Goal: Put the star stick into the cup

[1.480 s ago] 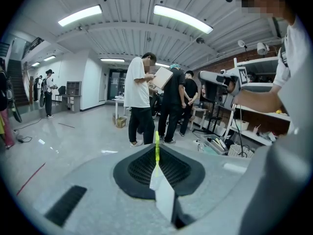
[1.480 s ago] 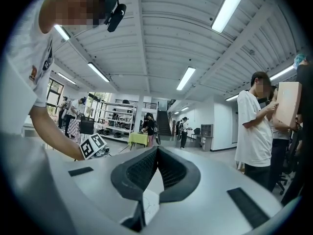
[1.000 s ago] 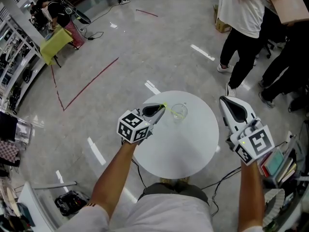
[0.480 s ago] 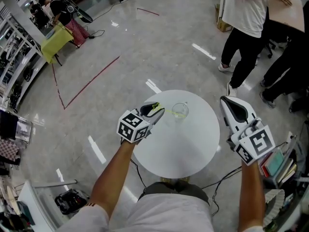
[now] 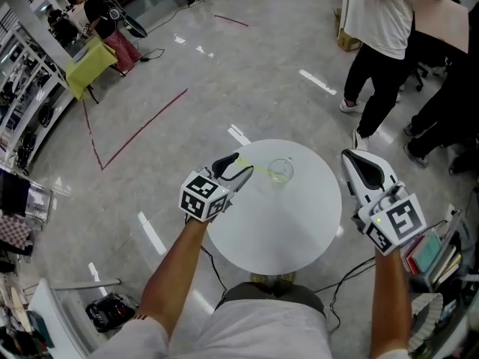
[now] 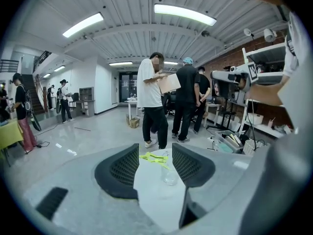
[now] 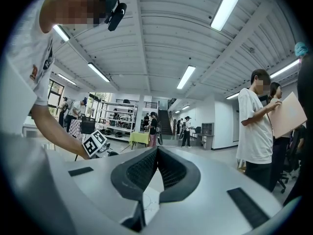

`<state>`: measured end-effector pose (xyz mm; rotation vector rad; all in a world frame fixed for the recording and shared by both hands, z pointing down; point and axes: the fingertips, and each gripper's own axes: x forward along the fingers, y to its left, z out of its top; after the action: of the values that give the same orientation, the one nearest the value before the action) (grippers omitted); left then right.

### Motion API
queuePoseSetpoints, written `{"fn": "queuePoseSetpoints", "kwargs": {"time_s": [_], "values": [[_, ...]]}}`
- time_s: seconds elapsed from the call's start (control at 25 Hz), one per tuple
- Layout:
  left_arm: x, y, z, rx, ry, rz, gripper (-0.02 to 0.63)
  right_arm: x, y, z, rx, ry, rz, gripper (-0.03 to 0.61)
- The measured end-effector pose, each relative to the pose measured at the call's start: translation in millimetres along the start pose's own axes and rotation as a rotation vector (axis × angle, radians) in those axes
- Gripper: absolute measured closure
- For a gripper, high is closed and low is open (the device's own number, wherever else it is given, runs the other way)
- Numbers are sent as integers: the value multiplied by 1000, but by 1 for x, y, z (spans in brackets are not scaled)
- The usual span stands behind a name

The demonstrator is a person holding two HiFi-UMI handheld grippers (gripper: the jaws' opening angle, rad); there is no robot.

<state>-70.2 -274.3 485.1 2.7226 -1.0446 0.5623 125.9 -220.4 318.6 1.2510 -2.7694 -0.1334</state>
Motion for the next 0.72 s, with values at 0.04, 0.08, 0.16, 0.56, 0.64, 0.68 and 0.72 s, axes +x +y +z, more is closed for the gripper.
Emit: {"fn": "queuePoseSetpoints", "kwargs": {"time_s": [0.04,0.08,0.16,0.56,0.64,0.68,0.72], "values": [[-2,0,3,5,-9,3,405,-1,0,0,-1,-1,-1,568],[-4,-1,6,9,-19,6,405,-2,0,0,-2,-3,-2,568],[-8,-3,15,18,-41,10,405,-4,0,0,-4,-5,-2,568],[-33,-16,68,49,-155,17,405,-7,9,11,-13,-30,12,568],[-39,-20,81,52,-188,14,405,-7,11,13,-13,-36,14,568],[-42,-22,88,53,-204,11,405,-6,12,14,-12,-39,15,568],[-45,-25,94,53,-222,6,405,-6,13,16,-12,-43,15,568]]}}
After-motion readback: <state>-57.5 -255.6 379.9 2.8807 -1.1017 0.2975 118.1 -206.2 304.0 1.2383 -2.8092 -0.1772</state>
